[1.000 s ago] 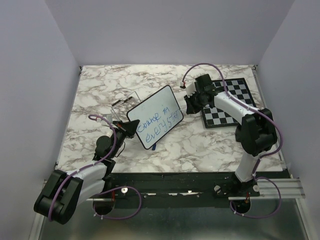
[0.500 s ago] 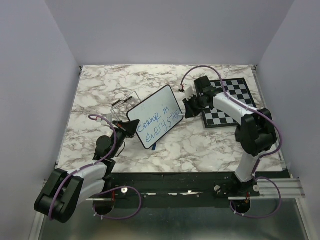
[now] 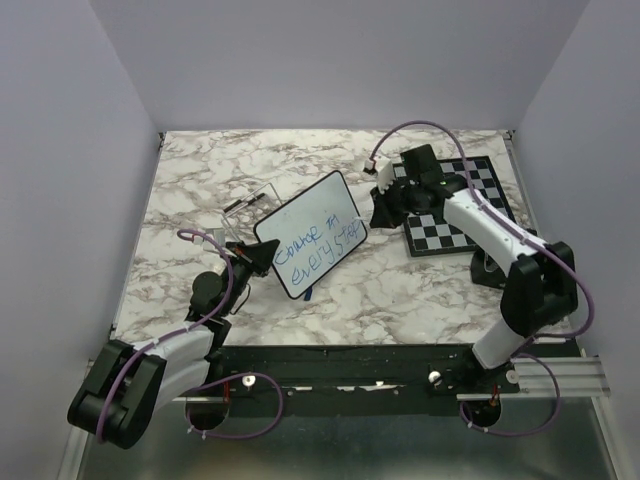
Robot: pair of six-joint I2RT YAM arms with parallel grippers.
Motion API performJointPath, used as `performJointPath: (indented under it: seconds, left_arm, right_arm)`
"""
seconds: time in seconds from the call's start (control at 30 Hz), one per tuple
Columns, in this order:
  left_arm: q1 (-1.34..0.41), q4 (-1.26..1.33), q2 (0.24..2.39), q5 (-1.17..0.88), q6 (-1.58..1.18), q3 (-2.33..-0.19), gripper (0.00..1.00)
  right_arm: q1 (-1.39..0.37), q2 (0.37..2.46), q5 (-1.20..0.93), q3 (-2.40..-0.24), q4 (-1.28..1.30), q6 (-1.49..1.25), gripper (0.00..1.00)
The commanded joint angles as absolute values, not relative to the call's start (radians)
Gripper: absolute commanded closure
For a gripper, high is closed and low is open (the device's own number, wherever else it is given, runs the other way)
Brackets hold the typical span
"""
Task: Write a sentence on the whiteboard
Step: Write a sentence on the whiteboard, then pick up the whiteboard from the center of the board.
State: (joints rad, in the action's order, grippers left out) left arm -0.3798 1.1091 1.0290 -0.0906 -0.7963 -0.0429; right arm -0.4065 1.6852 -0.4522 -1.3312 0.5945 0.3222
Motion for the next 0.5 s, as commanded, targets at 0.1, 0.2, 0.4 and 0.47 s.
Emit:
performJointPath:
  seconds: [0.1, 0.2, 0.4, 0.47]
  left_arm:
    - [-0.385, 1.054, 0.976, -0.132, -0.730, -0.024, 1.00]
    - [-0.385, 0.979, 0.947, -0.123, -0.709, -0.064, 1.00]
    - [-0.380, 0.865, 0.907, -0.109, -0.649, -0.156, 1.00]
    - [-0.374, 0.848, 0.911, -0.110, -0.641, -0.196, 1.00]
  right_arm:
    - [-0.342, 1.432, -0.652, -1.253, 0.604, 0.356, 1.00]
    - [-0.316, 1.352, -0.710, -1.220, 0.603, 0.364, 0.99]
    - [-0.229, 1.282, -0.785, -1.186, 0.575, 0.334, 1.00]
    - [-0.215, 1.267, -0.807, -1.178, 0.571, 0.331, 0.99]
